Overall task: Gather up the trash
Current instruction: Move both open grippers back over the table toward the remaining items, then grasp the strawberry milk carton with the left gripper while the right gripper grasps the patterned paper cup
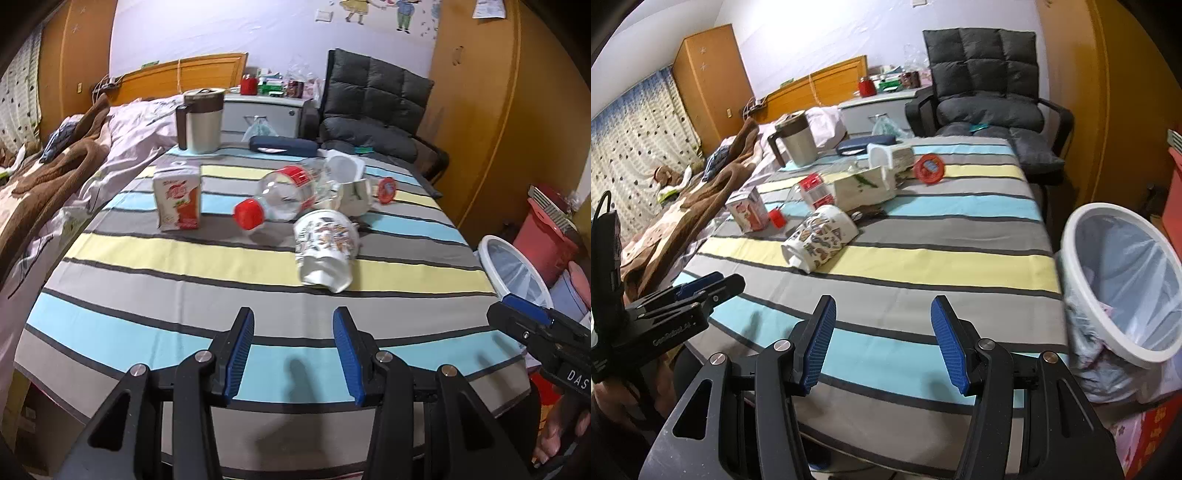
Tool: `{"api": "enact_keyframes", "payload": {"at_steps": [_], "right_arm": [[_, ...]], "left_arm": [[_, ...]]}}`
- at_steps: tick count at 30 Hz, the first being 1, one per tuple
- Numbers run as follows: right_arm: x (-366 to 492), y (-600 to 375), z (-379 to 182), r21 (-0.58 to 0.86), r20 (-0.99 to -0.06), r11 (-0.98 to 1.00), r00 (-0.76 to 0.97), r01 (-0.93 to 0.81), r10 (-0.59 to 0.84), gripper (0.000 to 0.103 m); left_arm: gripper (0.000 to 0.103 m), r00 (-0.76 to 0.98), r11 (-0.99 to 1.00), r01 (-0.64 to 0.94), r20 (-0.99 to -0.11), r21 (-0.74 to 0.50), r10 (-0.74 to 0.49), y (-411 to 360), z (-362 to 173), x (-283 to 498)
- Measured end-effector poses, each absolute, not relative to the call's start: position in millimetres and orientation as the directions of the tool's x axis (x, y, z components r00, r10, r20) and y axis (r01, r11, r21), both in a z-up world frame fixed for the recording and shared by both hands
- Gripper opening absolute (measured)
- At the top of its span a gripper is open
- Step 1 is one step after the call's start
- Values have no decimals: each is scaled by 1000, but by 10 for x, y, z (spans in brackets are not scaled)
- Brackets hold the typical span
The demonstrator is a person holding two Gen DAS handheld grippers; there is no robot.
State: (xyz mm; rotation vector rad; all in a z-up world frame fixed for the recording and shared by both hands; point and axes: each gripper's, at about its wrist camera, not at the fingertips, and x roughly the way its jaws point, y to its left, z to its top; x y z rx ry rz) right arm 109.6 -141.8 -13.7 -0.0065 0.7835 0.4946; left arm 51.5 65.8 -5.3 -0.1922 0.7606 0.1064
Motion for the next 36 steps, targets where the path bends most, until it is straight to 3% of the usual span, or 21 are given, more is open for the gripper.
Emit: {"api": "enact_keyframes", "payload": {"at_steps": [15, 31, 33, 36], "right_arm": [[1355, -793, -168, 254, -671, 850, 550, -461, 498, 57], [1674, -400, -416, 235, -737, 895, 532, -378, 418, 59], [1684, -428, -421, 220, -740, 901, 538, -373, 403, 66], [1689, -504, -404, 216, -741, 903, 540, -372, 400, 66]], "left_arm": [[47, 722, 959, -234, -689, -160, 61, 1236, -98, 623], [65, 747, 947, -264, -660, -184, 80, 1788, -45, 1025], [65, 747, 947, -265, -660, -184, 81, 1808, -54, 1100], [68, 751, 947, -266, -654, -180, 87, 1806, -52, 1215]]}}
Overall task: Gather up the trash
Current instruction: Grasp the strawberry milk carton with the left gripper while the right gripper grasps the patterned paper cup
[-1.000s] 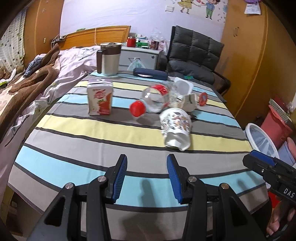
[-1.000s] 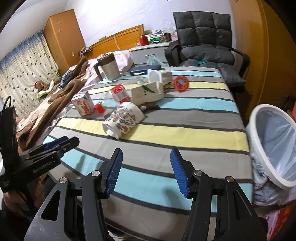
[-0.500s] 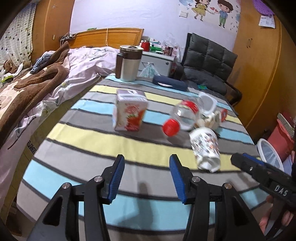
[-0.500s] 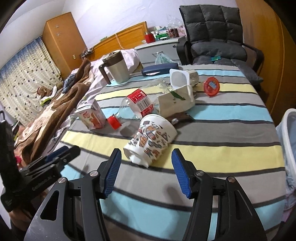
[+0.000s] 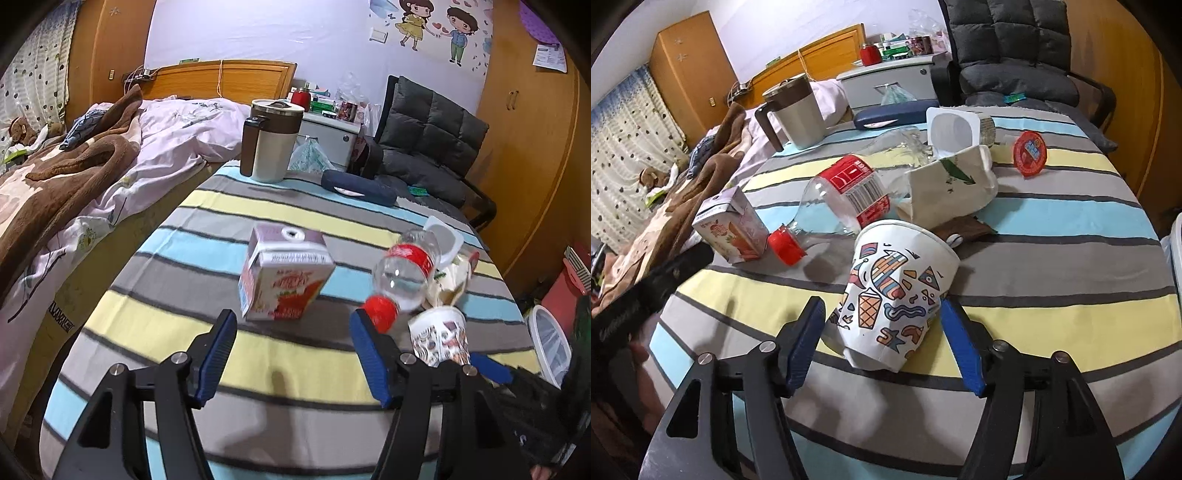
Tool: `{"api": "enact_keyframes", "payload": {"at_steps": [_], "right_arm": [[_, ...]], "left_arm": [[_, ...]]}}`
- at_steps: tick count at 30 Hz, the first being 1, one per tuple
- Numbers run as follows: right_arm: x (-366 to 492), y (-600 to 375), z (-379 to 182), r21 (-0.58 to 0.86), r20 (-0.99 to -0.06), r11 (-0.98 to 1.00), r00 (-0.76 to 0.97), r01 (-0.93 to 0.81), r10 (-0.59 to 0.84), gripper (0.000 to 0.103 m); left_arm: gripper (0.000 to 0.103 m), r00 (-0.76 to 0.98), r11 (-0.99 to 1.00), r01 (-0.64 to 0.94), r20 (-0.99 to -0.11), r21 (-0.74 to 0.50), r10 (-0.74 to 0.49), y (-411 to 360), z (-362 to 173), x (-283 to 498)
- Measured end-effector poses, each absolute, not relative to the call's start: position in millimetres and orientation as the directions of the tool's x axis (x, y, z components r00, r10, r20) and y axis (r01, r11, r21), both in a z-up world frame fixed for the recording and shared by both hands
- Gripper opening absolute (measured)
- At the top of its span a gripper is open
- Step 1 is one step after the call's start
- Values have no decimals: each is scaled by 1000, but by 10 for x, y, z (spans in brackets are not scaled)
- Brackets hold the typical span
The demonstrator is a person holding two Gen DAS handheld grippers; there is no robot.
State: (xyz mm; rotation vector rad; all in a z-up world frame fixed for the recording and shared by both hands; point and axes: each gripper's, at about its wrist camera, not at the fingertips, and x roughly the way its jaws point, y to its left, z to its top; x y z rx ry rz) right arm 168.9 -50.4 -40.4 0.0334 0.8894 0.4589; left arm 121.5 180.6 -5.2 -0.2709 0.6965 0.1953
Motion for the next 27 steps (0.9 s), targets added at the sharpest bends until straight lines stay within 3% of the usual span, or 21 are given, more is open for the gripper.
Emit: {"api": "enact_keyframes", "payload": {"at_steps": [5, 12, 14, 16, 27], "right_arm": [[1675, -637, -369, 189, -735, 907, 558, -376, 385, 64], [1659, -697, -321, 175, -709, 893, 576, -415, 407, 38], [1680, -728, -321, 182, -704, 890, 576, -418, 415, 34], [1713, -722, -325, 194, -701, 885, 571, -423, 427, 34], [1655, -819, -283, 215, -696, 876, 562, -431, 447, 33]], "left_arm": [[69, 751, 945, -279, -651, -168, 106, 1783, -79, 1398], [69, 736, 930, -332, -660, -158, 151, 1824, -154, 1565], [64, 735, 927, -340, -658, -155, 160, 1831, -167, 1582], [59, 729, 927, -344, -666, -152, 161, 1835, -188, 1606], [58, 740, 935, -326, -653, -137, 162, 1743, -100, 1419]]}}
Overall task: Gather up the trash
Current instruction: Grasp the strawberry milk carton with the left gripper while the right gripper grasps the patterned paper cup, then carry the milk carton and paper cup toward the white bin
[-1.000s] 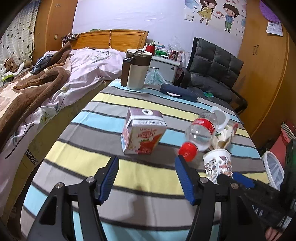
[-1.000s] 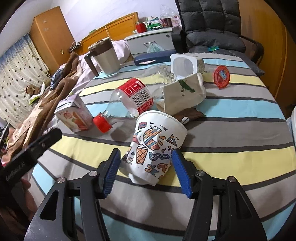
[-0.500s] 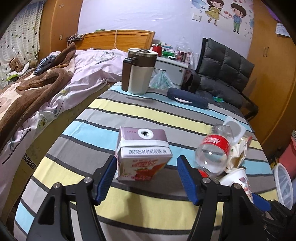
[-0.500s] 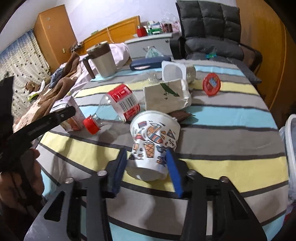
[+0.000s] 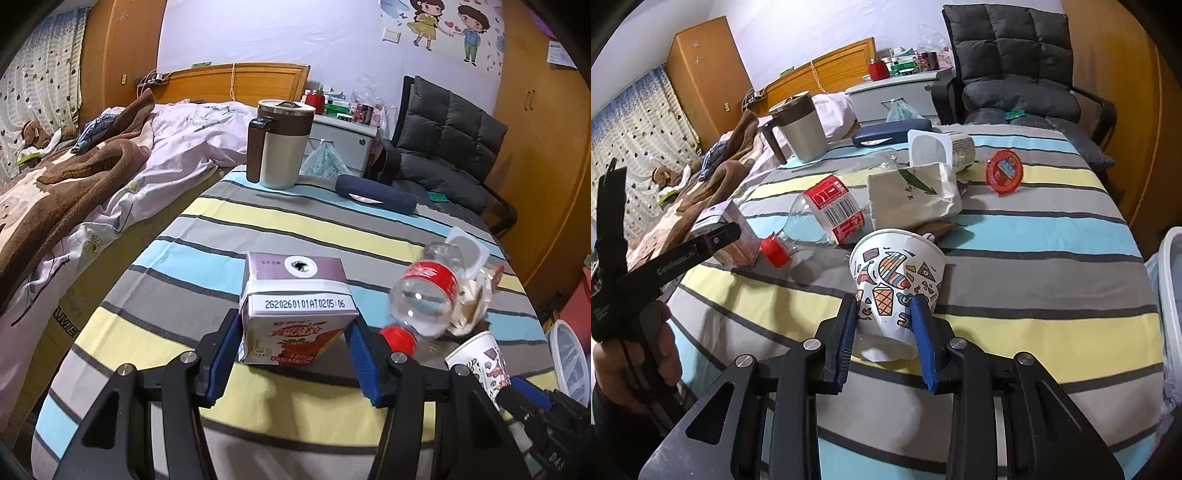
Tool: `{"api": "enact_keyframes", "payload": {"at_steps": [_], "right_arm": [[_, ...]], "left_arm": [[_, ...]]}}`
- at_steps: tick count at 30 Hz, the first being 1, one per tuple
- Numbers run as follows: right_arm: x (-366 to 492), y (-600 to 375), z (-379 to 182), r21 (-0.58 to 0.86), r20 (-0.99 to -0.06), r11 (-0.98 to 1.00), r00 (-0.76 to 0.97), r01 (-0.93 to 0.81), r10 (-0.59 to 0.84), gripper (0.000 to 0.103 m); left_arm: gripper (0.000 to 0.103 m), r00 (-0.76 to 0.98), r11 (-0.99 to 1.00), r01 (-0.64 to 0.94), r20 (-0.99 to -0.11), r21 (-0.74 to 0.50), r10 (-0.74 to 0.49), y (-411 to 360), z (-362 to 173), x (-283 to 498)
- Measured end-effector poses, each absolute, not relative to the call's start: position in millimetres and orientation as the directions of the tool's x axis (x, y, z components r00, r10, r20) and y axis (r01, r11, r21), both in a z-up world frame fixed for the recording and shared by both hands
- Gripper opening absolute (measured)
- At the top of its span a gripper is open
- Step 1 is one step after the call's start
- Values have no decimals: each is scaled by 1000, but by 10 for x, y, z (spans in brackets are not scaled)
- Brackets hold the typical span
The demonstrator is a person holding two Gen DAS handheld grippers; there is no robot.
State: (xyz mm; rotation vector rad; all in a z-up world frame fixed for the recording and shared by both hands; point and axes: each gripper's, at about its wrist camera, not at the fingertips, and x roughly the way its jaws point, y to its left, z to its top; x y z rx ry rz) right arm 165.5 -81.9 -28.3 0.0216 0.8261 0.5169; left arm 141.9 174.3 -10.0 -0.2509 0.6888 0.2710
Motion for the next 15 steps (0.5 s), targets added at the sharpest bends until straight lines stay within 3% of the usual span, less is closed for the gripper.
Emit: {"api": "enact_keyframes", "payload": {"at_steps": [15], "right_arm": [[1470, -1130, -185, 213, -674, 886, 594, -412, 439, 32]], "left_arm": [[58, 751, 955, -263, -651, -137, 113, 1405, 75, 962]]}}
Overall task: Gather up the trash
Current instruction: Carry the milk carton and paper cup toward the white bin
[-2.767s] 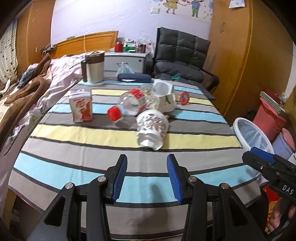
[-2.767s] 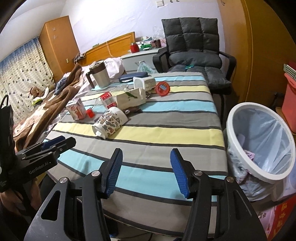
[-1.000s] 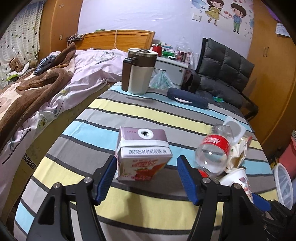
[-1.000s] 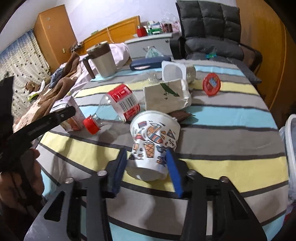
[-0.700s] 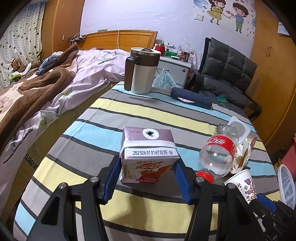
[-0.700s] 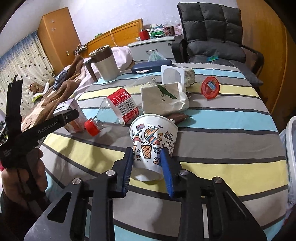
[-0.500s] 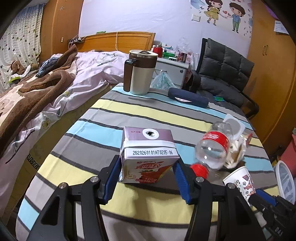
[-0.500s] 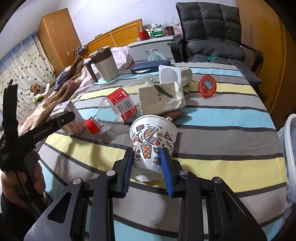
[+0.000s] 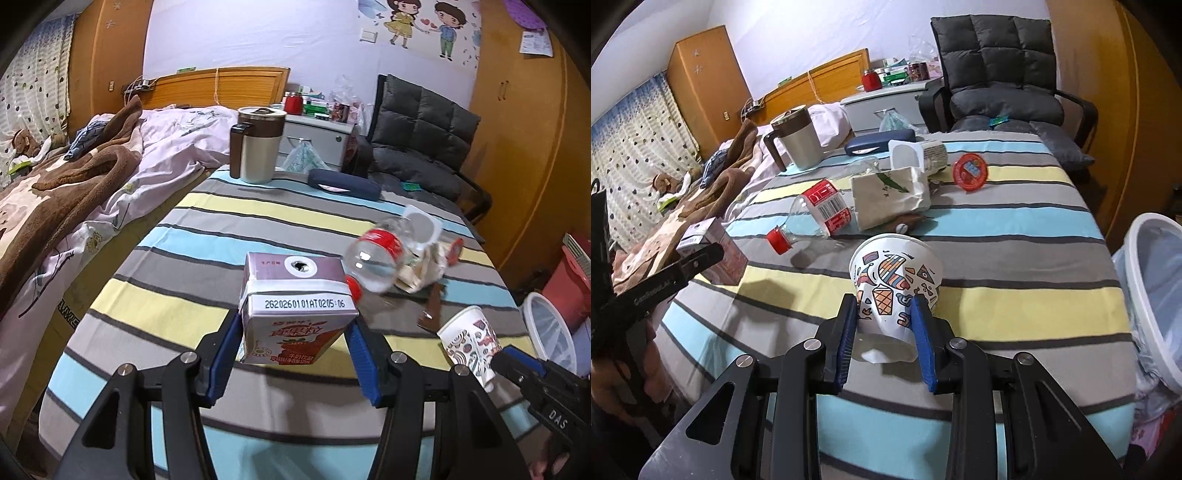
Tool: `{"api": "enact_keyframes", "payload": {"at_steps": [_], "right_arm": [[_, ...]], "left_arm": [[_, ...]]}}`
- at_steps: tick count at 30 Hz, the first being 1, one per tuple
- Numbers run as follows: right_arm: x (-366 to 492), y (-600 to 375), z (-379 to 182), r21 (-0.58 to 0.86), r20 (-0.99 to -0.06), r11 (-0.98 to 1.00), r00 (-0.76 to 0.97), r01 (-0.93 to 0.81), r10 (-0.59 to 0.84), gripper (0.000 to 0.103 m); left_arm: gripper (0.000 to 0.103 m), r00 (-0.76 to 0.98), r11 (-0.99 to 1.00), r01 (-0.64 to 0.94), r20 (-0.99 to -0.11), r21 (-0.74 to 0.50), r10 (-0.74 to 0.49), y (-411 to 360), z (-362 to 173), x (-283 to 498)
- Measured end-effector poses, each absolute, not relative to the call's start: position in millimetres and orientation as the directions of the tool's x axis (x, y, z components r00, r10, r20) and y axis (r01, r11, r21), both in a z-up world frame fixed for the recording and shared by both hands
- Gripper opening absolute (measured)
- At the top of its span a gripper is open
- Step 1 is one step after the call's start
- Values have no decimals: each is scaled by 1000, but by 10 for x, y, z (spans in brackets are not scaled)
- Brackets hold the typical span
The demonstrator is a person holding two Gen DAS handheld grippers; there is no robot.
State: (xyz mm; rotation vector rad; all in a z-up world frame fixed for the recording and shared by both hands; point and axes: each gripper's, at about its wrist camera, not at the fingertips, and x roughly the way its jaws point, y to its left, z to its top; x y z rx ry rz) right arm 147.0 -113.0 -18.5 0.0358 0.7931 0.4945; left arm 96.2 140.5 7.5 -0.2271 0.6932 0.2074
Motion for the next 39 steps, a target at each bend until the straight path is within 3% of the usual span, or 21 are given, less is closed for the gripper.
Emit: {"api": "enact_keyframes", "payload": {"at_steps": [39], "right_arm": [[1249, -2301, 65, 220, -580, 953, 757, -209, 300, 32]], "left_arm": [[58, 759, 990, 61, -638, -130, -130, -287, 320, 1073]]}}
